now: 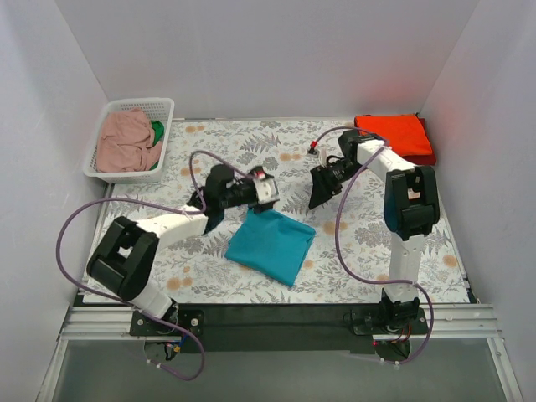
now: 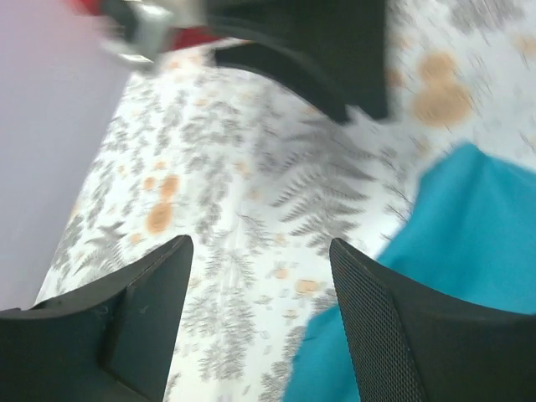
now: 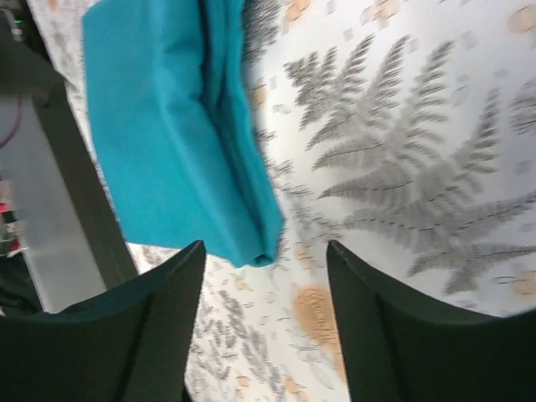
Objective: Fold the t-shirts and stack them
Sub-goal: Fold the tshirt
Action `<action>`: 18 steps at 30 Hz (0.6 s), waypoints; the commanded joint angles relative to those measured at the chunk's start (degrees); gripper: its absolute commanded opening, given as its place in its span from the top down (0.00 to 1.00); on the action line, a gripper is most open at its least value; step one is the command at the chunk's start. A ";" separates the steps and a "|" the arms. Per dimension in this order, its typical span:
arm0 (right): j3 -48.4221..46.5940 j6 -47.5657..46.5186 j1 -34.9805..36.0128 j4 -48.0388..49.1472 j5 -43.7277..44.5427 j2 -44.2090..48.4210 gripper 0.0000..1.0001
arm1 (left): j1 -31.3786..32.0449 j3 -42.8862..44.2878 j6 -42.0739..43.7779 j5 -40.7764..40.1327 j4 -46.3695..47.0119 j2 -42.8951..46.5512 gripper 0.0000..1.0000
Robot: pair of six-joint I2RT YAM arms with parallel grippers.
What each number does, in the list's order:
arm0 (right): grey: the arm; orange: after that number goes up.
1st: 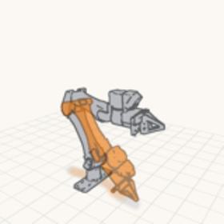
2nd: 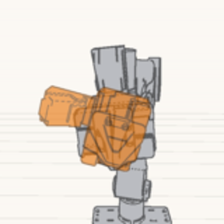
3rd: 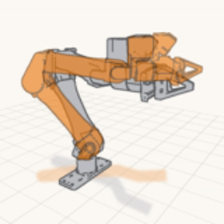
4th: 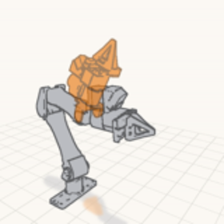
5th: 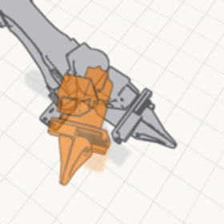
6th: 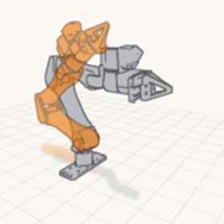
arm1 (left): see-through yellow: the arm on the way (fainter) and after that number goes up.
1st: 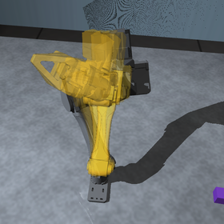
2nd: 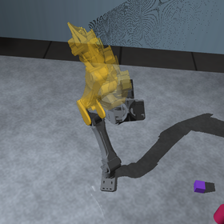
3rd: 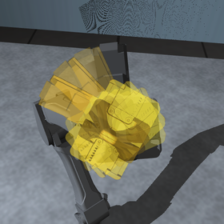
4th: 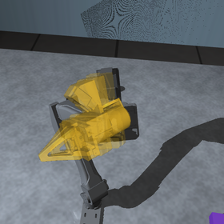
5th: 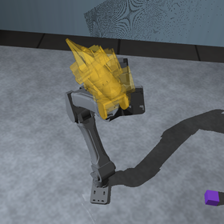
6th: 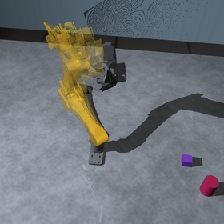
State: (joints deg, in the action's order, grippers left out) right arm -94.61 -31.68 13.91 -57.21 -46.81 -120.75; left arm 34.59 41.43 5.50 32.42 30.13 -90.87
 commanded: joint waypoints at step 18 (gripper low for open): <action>16.11 0.75 4.89 7.73 -2.95 8.42 0.42 | -20.79 32.31 -31.34 28.57 -55.53 -19.07 0.38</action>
State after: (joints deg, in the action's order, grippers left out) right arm -79.61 -30.22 17.74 -50.50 -50.33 -116.20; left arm 13.52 71.11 -25.80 56.23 -18.35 -110.80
